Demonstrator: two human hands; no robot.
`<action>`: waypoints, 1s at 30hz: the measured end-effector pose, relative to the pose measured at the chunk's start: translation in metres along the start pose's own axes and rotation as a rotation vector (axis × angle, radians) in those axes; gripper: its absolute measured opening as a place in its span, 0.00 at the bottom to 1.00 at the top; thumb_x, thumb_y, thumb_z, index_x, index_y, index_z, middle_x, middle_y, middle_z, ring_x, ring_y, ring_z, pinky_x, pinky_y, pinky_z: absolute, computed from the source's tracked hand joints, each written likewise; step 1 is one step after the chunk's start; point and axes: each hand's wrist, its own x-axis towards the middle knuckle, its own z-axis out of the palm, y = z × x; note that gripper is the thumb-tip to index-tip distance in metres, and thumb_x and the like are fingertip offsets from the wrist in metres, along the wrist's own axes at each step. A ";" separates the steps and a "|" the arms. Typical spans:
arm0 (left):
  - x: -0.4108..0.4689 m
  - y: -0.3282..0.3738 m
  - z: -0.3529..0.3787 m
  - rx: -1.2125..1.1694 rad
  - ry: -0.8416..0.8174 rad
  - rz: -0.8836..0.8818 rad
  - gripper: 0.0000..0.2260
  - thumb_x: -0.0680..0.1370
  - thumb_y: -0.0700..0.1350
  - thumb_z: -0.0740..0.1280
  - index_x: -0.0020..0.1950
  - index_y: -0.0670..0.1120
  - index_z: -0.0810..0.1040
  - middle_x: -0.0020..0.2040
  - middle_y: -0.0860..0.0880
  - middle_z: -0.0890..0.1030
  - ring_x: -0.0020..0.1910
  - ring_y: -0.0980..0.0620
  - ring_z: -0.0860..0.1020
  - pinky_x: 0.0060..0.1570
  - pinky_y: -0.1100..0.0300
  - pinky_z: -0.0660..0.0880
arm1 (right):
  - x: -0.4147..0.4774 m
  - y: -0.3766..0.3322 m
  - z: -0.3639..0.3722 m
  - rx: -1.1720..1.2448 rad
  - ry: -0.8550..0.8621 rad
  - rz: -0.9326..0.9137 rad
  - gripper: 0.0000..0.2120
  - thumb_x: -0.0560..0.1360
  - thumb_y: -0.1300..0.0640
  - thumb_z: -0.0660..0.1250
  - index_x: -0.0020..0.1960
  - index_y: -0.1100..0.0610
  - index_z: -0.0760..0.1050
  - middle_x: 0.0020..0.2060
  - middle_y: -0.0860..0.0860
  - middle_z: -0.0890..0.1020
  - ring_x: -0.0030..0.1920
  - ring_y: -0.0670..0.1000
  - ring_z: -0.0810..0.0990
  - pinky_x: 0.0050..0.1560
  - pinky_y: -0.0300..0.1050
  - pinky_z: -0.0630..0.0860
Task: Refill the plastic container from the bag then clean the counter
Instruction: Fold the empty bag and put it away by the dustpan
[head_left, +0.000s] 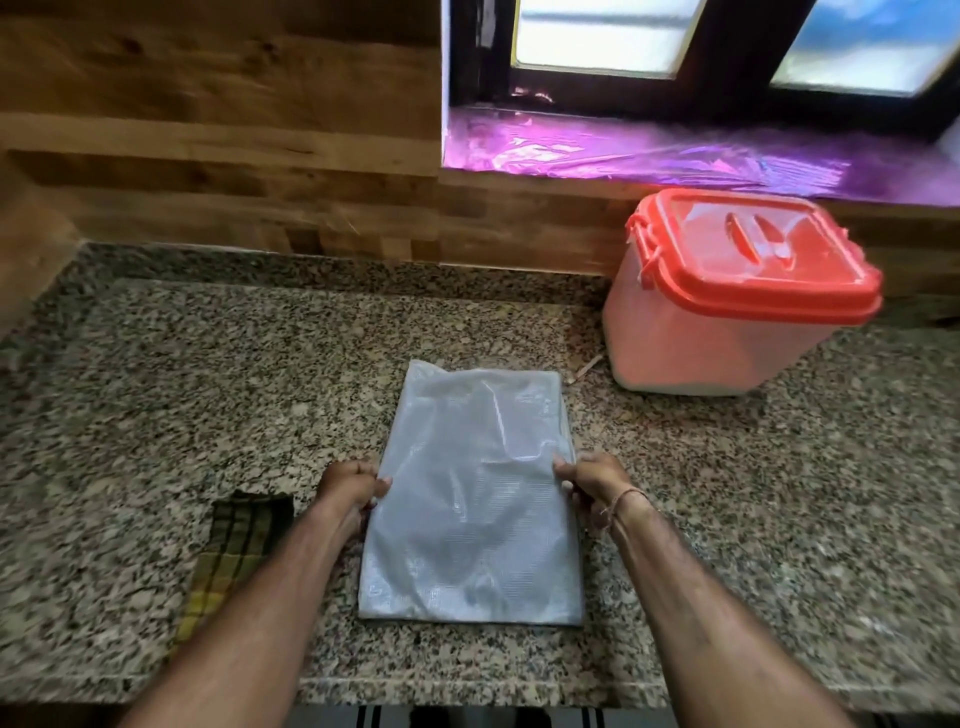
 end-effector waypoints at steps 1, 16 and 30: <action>0.001 0.001 0.000 -0.042 -0.005 -0.004 0.08 0.78 0.27 0.66 0.56 0.31 0.80 0.51 0.35 0.85 0.21 0.56 0.73 0.15 0.71 0.63 | -0.001 -0.001 0.000 0.059 -0.027 0.002 0.08 0.78 0.64 0.70 0.42 0.58 0.73 0.29 0.54 0.75 0.18 0.45 0.72 0.18 0.34 0.67; -0.028 0.066 -0.019 -0.422 -0.062 0.064 0.07 0.80 0.42 0.70 0.50 0.37 0.79 0.29 0.45 0.81 0.23 0.55 0.78 0.24 0.67 0.78 | -0.030 -0.048 -0.012 0.411 -0.083 -0.171 0.26 0.72 0.45 0.75 0.54 0.68 0.79 0.37 0.59 0.86 0.37 0.55 0.85 0.41 0.47 0.83; -0.067 -0.021 -0.007 -0.182 0.197 0.178 0.15 0.73 0.33 0.74 0.36 0.45 0.71 0.34 0.46 0.73 0.33 0.50 0.70 0.33 0.59 0.64 | -0.045 -0.002 0.005 0.307 0.129 -0.257 0.14 0.63 0.58 0.82 0.40 0.59 0.78 0.41 0.59 0.85 0.37 0.54 0.81 0.38 0.49 0.80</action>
